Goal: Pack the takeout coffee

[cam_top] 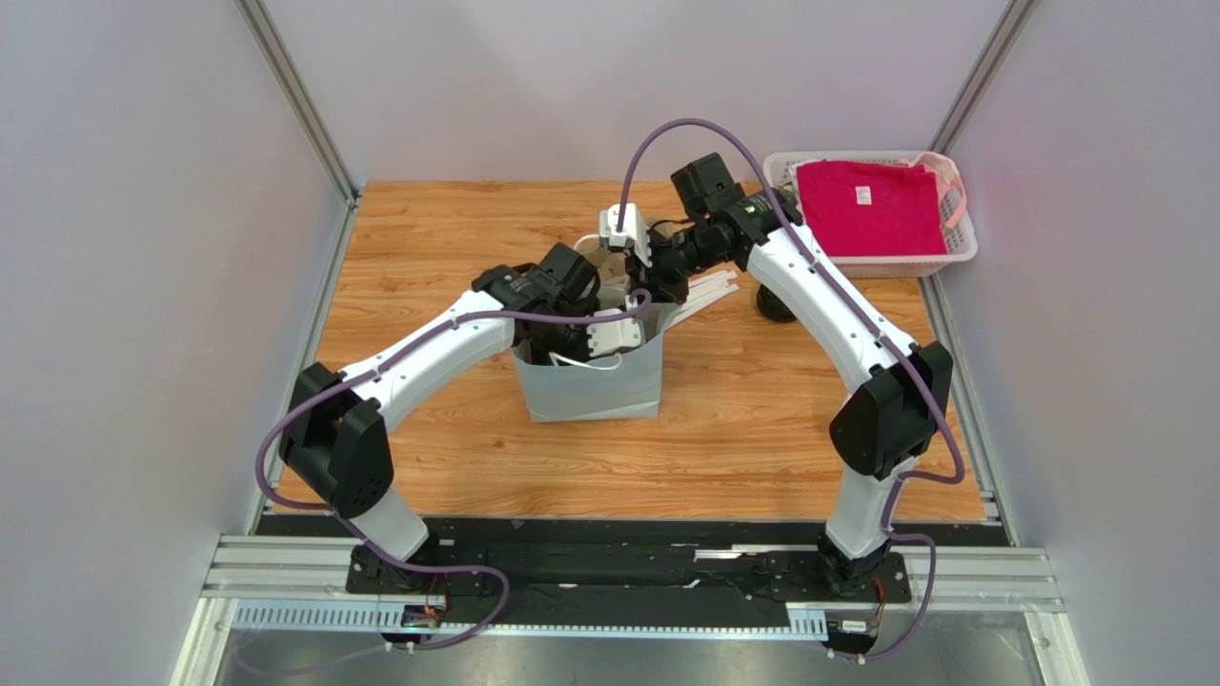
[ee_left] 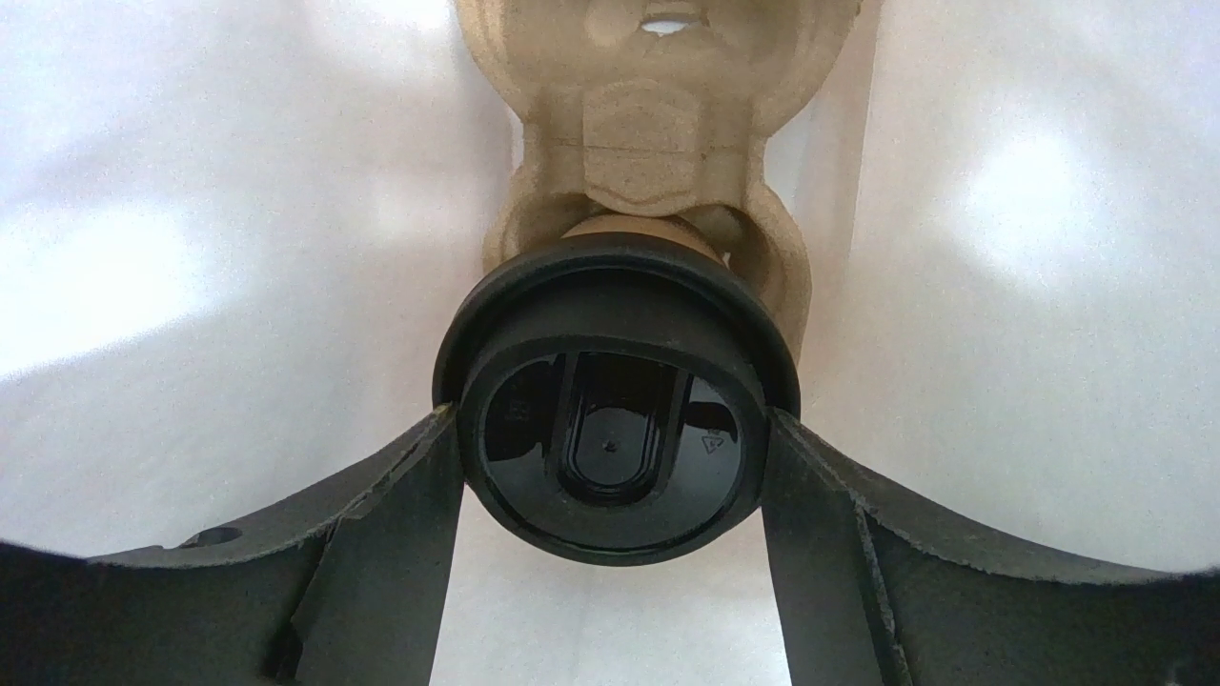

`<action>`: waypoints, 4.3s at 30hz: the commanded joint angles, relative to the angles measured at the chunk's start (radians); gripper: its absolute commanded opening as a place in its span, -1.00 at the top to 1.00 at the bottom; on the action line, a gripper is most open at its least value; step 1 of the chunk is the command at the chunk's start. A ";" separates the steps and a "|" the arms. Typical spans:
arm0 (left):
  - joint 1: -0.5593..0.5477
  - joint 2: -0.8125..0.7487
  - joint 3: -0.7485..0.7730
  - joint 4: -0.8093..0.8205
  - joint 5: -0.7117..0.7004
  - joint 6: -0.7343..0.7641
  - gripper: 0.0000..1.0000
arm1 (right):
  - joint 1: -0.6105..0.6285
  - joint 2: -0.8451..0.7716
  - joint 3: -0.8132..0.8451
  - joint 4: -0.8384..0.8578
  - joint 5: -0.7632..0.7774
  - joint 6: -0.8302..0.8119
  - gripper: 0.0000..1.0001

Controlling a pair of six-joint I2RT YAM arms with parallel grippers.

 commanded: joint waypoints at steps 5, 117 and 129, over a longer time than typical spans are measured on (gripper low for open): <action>-0.003 -0.097 0.035 0.022 0.030 -0.017 -0.32 | 0.000 0.014 0.012 -0.090 0.000 -0.020 1.00; 0.484 -0.262 0.410 -0.024 0.085 -0.556 -0.91 | -0.058 -0.047 0.317 0.134 0.020 0.658 -0.15; 0.540 -0.196 0.457 -0.030 0.080 -0.591 -0.91 | -0.194 -0.024 -0.129 0.190 0.515 0.866 0.09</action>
